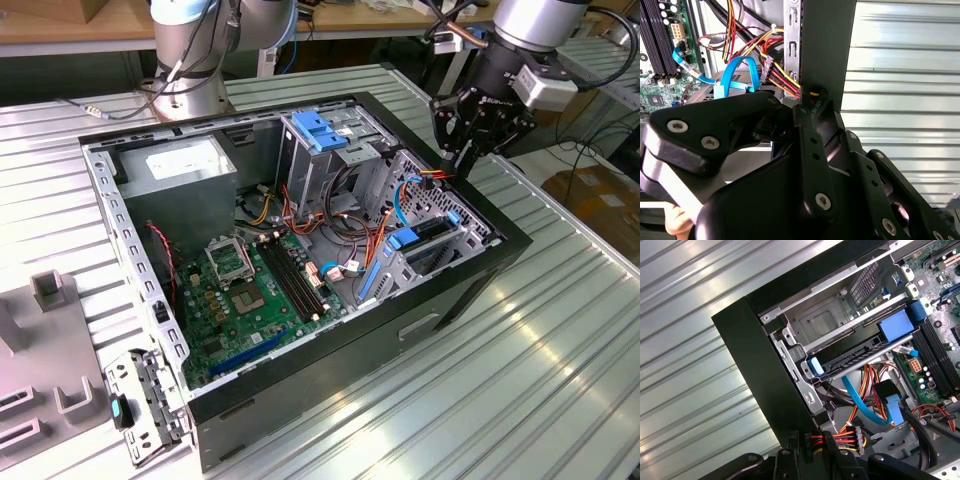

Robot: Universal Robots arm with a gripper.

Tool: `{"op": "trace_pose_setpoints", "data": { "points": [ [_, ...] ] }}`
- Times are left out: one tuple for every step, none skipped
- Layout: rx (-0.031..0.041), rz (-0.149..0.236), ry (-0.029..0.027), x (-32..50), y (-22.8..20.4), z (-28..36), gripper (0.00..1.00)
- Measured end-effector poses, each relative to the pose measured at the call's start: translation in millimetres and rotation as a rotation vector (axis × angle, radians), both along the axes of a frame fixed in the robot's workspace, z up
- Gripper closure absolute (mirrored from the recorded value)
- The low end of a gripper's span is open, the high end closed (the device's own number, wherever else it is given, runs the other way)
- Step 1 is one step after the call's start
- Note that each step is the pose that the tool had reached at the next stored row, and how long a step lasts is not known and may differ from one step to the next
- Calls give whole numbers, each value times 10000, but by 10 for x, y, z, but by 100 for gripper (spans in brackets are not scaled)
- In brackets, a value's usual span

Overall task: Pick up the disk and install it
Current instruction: 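Insert the first disk wire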

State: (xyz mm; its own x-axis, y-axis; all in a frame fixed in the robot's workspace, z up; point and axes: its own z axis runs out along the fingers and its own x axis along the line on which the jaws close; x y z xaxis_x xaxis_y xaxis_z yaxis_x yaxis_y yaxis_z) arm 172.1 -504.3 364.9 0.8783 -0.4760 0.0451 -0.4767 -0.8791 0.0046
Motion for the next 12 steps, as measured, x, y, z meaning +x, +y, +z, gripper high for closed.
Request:
{"op": "trace_pose_setpoints", "data": {
  "points": [
    [0,0,0,0,0,0,67],
    [0,0,-1,1,0,0,67],
    [-5,-1,-1,2,0,0,67],
    [-15,-1,-1,4,0,0,67],
    [-17,-1,-1,4,0,0,67],
    [-17,0,0,4,0,0,67],
    [-17,0,0,4,0,0,67],
    [-17,0,0,4,0,0,69],
    [-20,-1,-1,4,0,1,75],
    [-18,0,-1,5,0,3,82],
    [-14,0,1,4,1,15,83],
    [-17,-7,-1,4,0,43,83]
  ]
}}
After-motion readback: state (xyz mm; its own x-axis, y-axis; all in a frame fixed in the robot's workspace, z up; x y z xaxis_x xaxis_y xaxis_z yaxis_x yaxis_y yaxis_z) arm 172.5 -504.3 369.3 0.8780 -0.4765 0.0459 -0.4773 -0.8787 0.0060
